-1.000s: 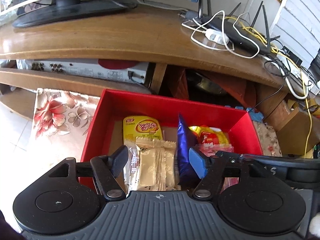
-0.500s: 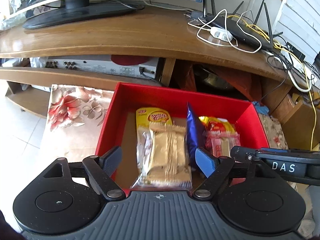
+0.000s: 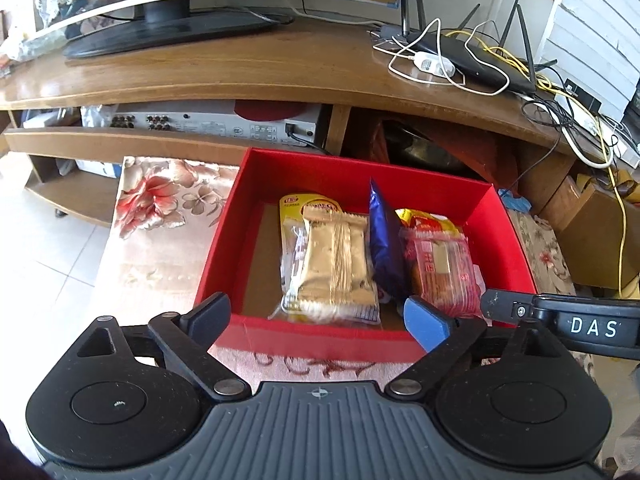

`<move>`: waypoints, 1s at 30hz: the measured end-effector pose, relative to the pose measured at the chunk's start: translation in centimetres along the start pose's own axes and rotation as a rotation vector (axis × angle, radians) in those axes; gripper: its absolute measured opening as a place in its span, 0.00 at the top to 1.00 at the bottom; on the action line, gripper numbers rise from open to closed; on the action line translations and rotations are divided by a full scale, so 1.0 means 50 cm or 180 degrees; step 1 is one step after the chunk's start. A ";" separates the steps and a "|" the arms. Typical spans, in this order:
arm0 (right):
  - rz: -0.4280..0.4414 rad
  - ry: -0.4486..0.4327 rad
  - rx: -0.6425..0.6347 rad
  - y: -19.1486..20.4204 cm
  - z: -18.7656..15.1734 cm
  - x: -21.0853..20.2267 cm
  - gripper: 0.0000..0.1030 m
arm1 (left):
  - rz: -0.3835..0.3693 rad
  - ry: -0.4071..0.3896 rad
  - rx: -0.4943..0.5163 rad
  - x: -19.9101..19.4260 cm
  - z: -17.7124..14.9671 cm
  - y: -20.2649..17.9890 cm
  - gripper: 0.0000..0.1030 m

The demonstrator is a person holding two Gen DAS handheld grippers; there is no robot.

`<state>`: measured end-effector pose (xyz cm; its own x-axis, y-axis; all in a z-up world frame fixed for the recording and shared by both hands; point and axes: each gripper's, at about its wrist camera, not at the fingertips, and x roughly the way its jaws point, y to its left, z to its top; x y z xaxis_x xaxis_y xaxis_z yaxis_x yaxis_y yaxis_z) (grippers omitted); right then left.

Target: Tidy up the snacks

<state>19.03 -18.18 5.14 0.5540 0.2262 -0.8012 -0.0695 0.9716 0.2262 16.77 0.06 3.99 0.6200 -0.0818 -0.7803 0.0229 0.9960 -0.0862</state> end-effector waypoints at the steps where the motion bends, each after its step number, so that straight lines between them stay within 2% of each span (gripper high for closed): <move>1: -0.0007 0.0003 -0.0004 0.000 -0.004 -0.002 0.44 | -0.0015 0.0001 -0.0014 -0.002 -0.003 0.000 0.06; 11: -0.0051 0.0001 -0.0028 0.000 -0.021 -0.011 0.44 | 0.0015 -0.0036 0.0030 -0.015 -0.021 -0.008 0.05; 18: -0.0112 0.0030 -0.0026 -0.004 -0.033 -0.014 0.44 | -0.0058 -0.0011 0.0074 -0.023 -0.026 -0.015 0.05; 30: -0.0072 0.0002 -0.0005 -0.005 -0.052 -0.039 0.44 | -0.0138 -0.0185 0.0046 -0.058 -0.050 -0.018 0.00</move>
<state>15.80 -18.70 5.20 0.5548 0.2043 -0.8065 -0.0584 0.9765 0.2072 13.02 -0.67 4.78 0.6628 -0.1232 -0.7386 0.0619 0.9920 -0.1099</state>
